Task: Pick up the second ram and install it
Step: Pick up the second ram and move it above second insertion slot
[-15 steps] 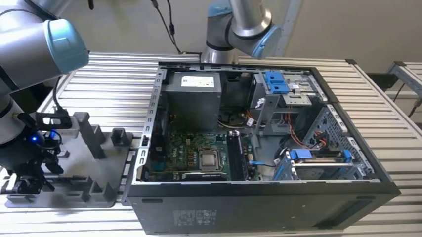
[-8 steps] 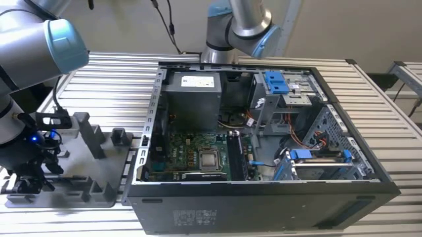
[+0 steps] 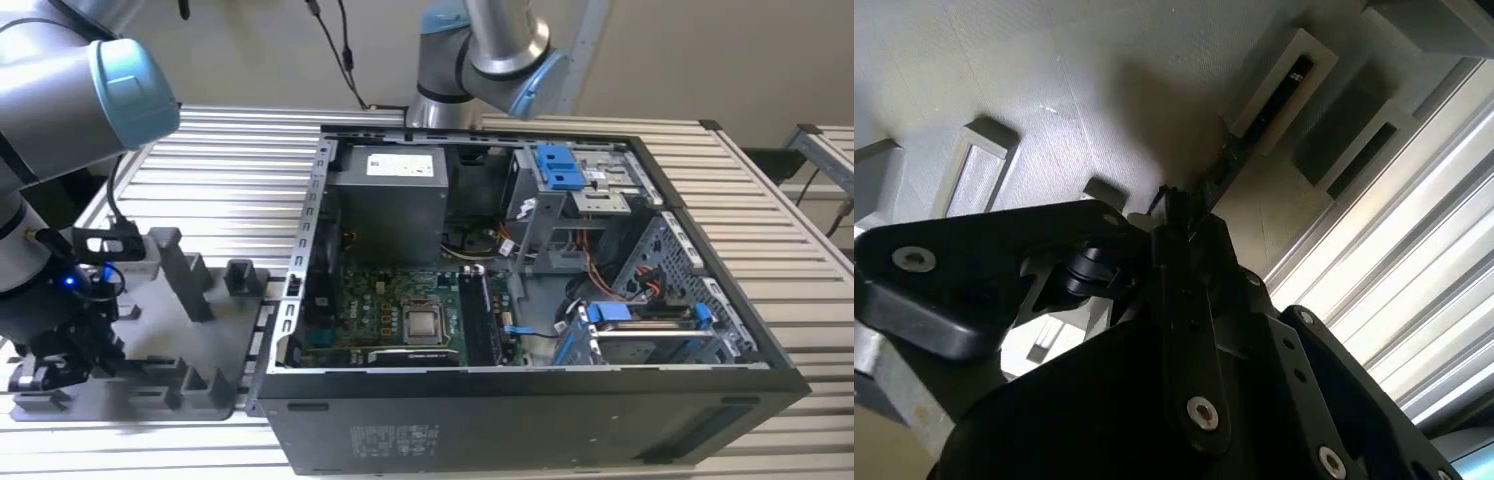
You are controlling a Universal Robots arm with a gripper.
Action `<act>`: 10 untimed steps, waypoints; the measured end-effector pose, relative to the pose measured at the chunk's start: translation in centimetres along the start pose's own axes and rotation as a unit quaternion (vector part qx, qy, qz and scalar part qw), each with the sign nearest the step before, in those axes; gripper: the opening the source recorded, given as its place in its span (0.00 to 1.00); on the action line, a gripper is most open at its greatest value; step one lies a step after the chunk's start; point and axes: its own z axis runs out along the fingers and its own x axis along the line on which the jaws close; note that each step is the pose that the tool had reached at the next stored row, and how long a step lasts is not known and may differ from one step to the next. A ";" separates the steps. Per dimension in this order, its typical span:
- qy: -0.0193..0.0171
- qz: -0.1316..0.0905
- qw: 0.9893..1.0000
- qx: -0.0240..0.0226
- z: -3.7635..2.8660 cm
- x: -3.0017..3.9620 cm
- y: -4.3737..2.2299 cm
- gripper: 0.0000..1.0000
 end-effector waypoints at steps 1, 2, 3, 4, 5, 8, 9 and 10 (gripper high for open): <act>0.000 0.000 1.000 0.000 0.00 0.00 0.00 0.24; 0.000 0.000 1.000 0.000 0.00 0.00 0.00 0.24; 0.000 0.000 1.000 0.000 0.00 0.00 0.00 0.18; 0.000 0.000 1.000 0.000 0.00 0.00 0.00 0.14; 0.000 0.000 1.000 0.000 0.00 0.00 0.00 0.14; 0.000 0.000 1.000 0.000 0.00 0.00 0.00 0.14; 0.000 0.000 1.000 0.000 0.00 0.00 0.00 0.14; 0.000 -0.001 1.000 0.000 0.00 0.00 0.00 0.14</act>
